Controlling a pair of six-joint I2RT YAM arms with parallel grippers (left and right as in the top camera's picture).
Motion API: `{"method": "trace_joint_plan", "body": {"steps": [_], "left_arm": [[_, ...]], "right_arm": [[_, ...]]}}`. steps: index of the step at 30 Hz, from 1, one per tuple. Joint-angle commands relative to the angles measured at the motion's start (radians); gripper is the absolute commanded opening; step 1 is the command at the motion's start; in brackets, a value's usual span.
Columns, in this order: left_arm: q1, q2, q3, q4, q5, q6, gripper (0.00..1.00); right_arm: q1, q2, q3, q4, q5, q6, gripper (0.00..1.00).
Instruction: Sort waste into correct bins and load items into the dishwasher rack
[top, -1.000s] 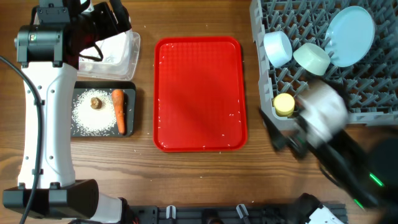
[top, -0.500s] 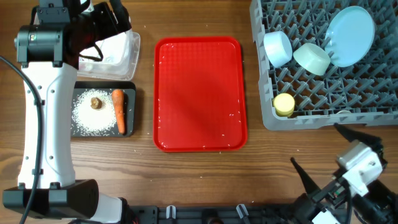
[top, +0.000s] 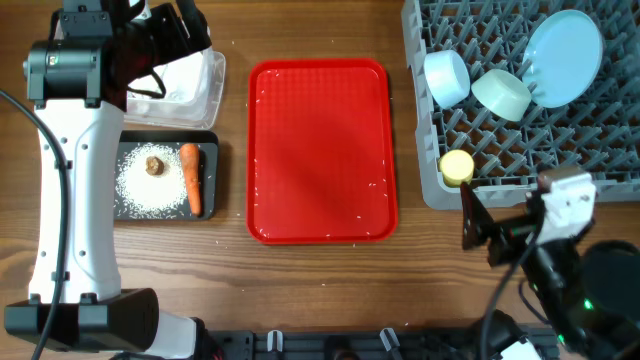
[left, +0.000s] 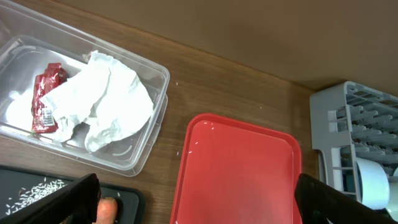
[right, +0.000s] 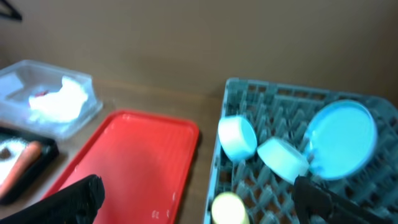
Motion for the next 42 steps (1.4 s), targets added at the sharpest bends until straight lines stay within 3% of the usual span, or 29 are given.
{"method": "trace_joint_plan", "body": {"steps": [1,11,14,23,31,42], "left_arm": [[0.007,-0.026,-0.001,0.002,-0.006,-0.008,1.00],[0.007,-0.026,-0.001,0.002,-0.006,-0.008,1.00],[0.007,-0.026,-0.001,0.002,-0.006,-0.008,1.00],[0.007,-0.026,-0.001,0.002,-0.006,-0.008,1.00],[0.007,-0.026,-0.001,0.002,-0.006,-0.008,1.00],[0.007,-0.026,-0.001,0.002,-0.006,-0.008,1.00]], "right_arm": [[-0.156,-0.029,-0.153,0.213,-0.241,-0.184,1.00],[-0.420,-0.123,-0.583,0.709,-0.535,-0.240,1.00],[-0.454,-0.174,-0.690,0.784,-0.563,-0.237,1.00],[-0.555,-0.347,-0.898,0.814,-0.555,-0.105,1.00],[-0.562,-0.505,-1.054,0.817,-0.530,-0.106,1.00],[-0.562,-0.553,-1.091,0.846,-0.530,-0.107,1.00]]}}
